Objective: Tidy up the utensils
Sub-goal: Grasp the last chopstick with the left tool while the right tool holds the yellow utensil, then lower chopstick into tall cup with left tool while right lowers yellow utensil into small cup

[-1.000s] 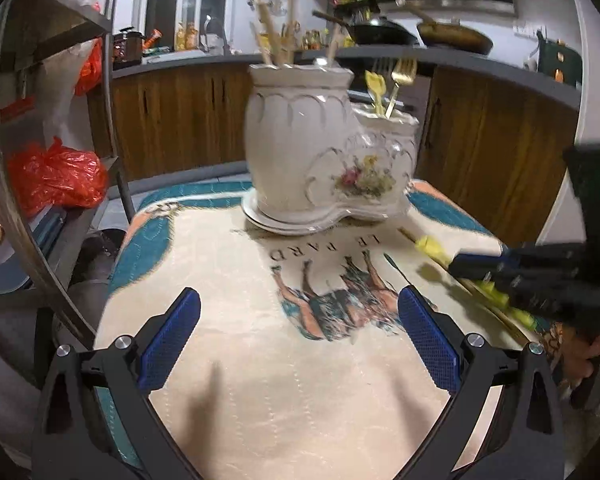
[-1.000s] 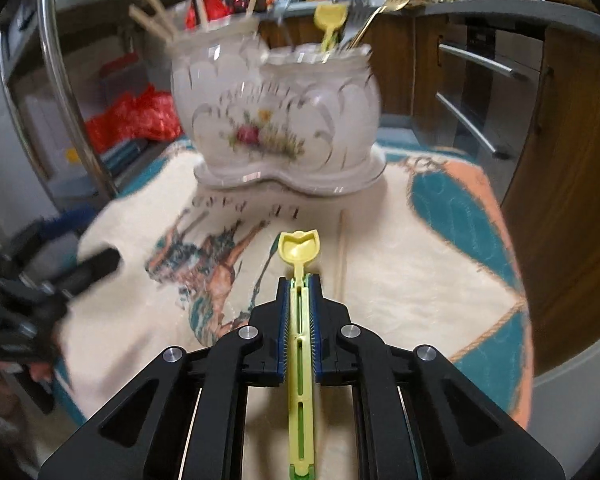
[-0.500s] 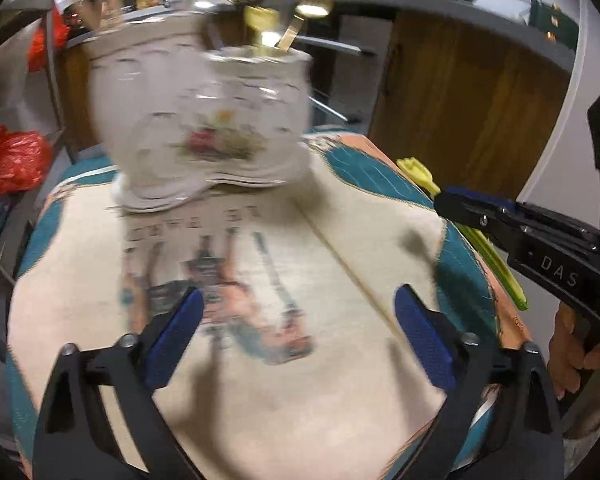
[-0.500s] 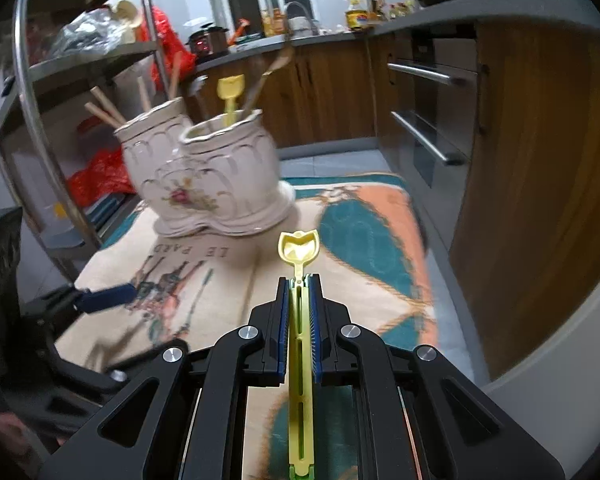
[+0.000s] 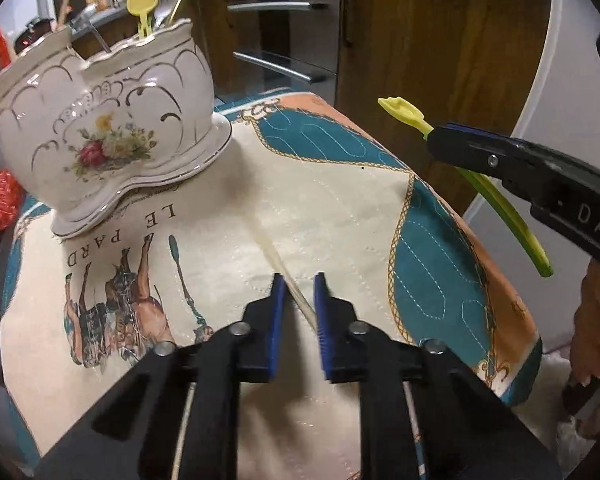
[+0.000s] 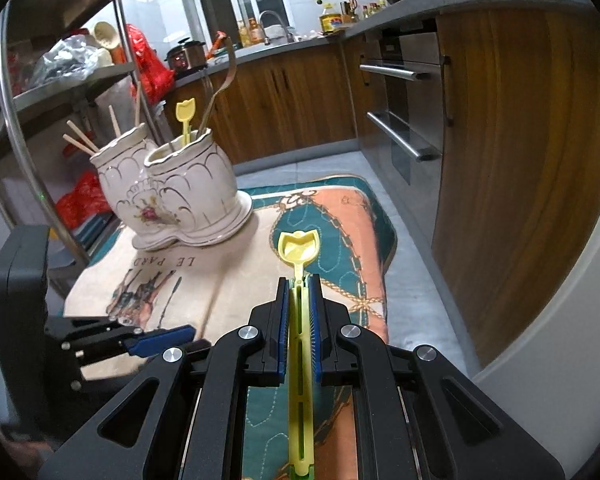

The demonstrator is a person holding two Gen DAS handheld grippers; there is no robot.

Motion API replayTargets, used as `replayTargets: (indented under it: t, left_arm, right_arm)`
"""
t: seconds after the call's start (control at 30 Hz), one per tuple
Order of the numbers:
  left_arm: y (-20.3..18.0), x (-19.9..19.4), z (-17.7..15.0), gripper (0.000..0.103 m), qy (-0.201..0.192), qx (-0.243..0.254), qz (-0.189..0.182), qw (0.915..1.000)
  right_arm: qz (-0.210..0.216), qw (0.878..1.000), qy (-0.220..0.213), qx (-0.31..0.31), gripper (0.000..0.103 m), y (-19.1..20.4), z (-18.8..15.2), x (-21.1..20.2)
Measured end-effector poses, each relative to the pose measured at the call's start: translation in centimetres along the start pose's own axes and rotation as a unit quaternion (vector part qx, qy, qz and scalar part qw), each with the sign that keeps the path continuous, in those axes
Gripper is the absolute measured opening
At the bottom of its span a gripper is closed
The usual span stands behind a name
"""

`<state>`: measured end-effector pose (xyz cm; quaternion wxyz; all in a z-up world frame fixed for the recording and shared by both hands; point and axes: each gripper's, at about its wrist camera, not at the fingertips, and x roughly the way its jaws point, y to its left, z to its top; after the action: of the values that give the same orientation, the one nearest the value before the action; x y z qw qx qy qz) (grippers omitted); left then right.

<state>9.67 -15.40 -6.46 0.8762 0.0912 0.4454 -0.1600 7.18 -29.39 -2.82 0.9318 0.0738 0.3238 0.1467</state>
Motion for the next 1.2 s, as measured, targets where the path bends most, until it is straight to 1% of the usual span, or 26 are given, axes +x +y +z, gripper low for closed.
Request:
replayTargets:
  t: [0.1,0.23,0.3,0.4,0.47,0.5,0.6,0.7,0.8,0.9,1.0,1.07,1.13,1.2]
  left_arm:
    - [1.4,-0.2,0.1,0.005,0.019,-0.001,-0.023,0.9996]
    - [3.0,-1.5,-0.9,0.005,0.042,0.018,-0.029,0.9986]
    - [3.8,-2.0,-1.5,0.005,0.052,0.018,-0.033,0.998]
    - [4.3,-2.5,-1.7,0.012,0.046,0.018,-0.028,0.9984]
    - [4.6,-2.3,-1.3,0.026,0.042,0.018,-0.019,0.9988]
    - [4.8,-2.2,-1.0,0.027,0.041,0.019,-0.018,0.9988]
    - [4.6,-1.8,-0.6,0.028,0.038,0.025,-0.017,0.9988]
    - [3.7,-0.7,0.0,0.028,0.042,0.041,-0.019,0.9981]
    - [3.3,-0.4,0.4,0.027,0.039,0.05,-0.016,0.9979]
    - [3.4,-0.2,0.7,0.025,0.038,0.055,-0.016,0.9977]
    - [3.5,0.0,0.7,0.02,0.035,0.057,-0.023,0.9975]
    - [3.6,-0.2,0.5,0.011,0.033,0.062,-0.027,0.9972]
    - [3.8,-0.4,0.4,0.007,0.032,0.067,-0.028,0.9969]
    - [4.2,-0.5,0.2,0.006,0.028,0.065,-0.036,0.9969]
  right_arm:
    - [0.004,1.0,-0.002,-0.004,0.011,0.3,-0.1,-0.2]
    - [0.012,1.0,0.003,-0.008,0.011,0.5,-0.2,-0.2]
    - [0.016,1.0,0.004,-0.008,0.011,0.7,-0.2,-0.1]
    - [0.018,1.0,0.007,-0.01,0.011,1.0,-0.1,0.1]
    - [0.019,1.0,0.013,-0.016,0.011,1.4,-0.2,0.4]
    - [0.018,0.999,0.019,-0.021,0.011,1.6,-0.3,0.7]
    - [0.013,0.998,0.04,-0.039,0.011,2.2,-0.6,1.5]
    - [0.005,0.995,0.076,-0.061,0.011,2.7,-1.3,2.8]
    - [-0.003,0.991,0.1,-0.085,0.011,3.4,-1.9,3.7]
    - [-0.004,0.989,0.11,-0.097,0.012,3.8,-2.2,4.2]
    - [-0.007,0.989,0.112,-0.099,0.013,3.8,-2.4,4.5]
    - [-0.008,0.988,0.112,-0.102,0.013,3.9,-2.3,4.5]
    - [-0.01,0.988,0.11,-0.107,0.013,3.9,-2.4,4.6]
    - [-0.011,0.989,0.106,-0.105,0.013,3.9,-2.3,4.5]
